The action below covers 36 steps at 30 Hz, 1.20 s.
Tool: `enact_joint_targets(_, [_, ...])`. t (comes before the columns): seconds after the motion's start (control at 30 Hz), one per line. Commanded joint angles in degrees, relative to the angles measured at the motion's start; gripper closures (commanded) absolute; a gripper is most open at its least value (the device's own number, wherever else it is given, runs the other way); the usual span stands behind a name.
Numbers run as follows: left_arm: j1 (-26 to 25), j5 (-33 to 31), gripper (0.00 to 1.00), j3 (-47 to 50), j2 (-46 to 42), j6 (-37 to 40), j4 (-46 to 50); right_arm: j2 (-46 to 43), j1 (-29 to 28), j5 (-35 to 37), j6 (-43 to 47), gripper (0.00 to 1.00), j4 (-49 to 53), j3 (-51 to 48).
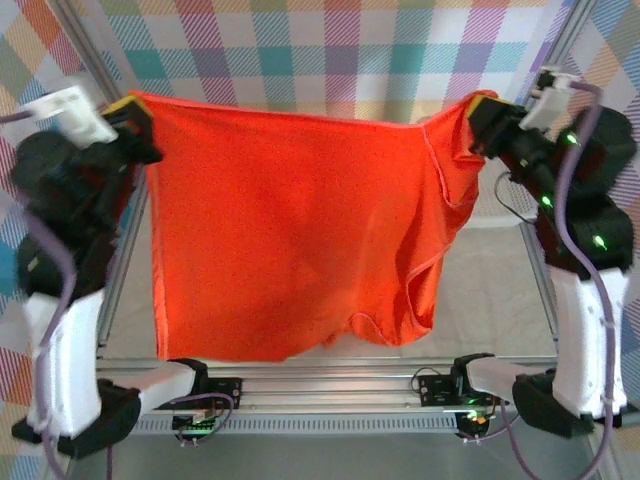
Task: Fold the inside-out t-shirt
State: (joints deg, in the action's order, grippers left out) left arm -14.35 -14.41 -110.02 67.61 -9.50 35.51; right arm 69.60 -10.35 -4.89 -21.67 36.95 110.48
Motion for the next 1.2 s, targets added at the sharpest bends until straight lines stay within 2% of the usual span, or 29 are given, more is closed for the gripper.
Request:
enact_joint_targets(0.0, [2.19,-4.44,1.00,6.48,8.96,1.93,-2.47,5.73,0.11,3.73,1.88,1.00,-3.93,-3.31])
enact_joint_targets(0.17, [5.56,-3.58,1.00,11.77,21.43,-1.63,-7.39,15.86,-1.21,6.15,2.48,1.00,-9.11,-7.63])
enact_joint_targets(0.3, [7.12,-3.69,1.00,10.00,33.90,-3.57,-7.86,29.08,-3.56,9.05,3.08,1.00,-11.36,-5.99])
enact_joint_targets(0.4, [7.29,-4.38,1.00,5.10,44.74,-4.39,-6.50,42.29,-4.05,11.92,2.43,1.00,-10.37,1.05])
enact_joint_targets(0.47, [7.24,-4.34,1.00,-1.59,53.02,-5.26,-2.81,54.74,-4.07,13.48,1.35,0.99,-4.68,14.45])
enact_joint_targets(0.5, [7.26,-4.38,0.95,-5.34,56.20,-5.44,-0.35,60.72,-4.03,13.37,1.21,0.88,-0.49,22.59])
enact_joint_targets(0.53, [7.30,-4.62,0.76,-9.96,59.83,-5.67,3.00,67.91,-4.06,13.19,0.52,0.65,5.77,33.84])
enact_joint_targets(0.57, [7.32,-5.60,0.53,-13.84,62.23,-6.44,6.24,74.00,-4.06,12.67,-0.25,0.53,11.35,44.52])
enact_joint_targets(0.63, [7.30,-7.05,0.33,-19.12,64.43,-7.63,10.98,84.01,-4.06,10.38,-1.47,0.41,20.03,63.90])
enact_joint_targets(0.67, [7.31,-6.92,0.28,-19.33,63.85,-7.85,11.62,85.27,-4.06,9.34,-1.93,0.35,21.76,67.14])
enact_joint_targets(0.73, [7.31,-6.92,0.22,-17.41,61.06,-8.38,11.65,81.96,-4.11,8.61,-1.99,0.33,21.55,62.34])
enact_joint_targets(0.8, [7.25,-5.28,0.21,-13.10,56.66,-9.35,10.73,73.61,-4.21,6.03,-1.56,0.32,14.63,45.23])
enact_joint_targets(0.87, [7.09,0.63,0.20,-6.62,51.48,-9.85,8.11,62.86,-4.49,3.83,-1.51,0.31,3.90,25.34])
enact_joint_targets(0.93, [6.70,6.18,0.20,0.57,46.61,-11.13,5.11,55.41,-4.77,2.89,-1.68,0.30,-1.82,12.97])
enact_joint_targets(1.07, [5.88,19.70,0.21,18.95,37.96,-14.49,-6.69,46.42,-5.91,-1.89,-2.35,0.30,-4.40,-1.99])
enact_joint_targets(1.17, [5.22,22.69,0.21,26.11,36.12,-15.57,-9.43,41.04,-7.87,-4.47,-3.83,0.30,-6.06,-13.18])
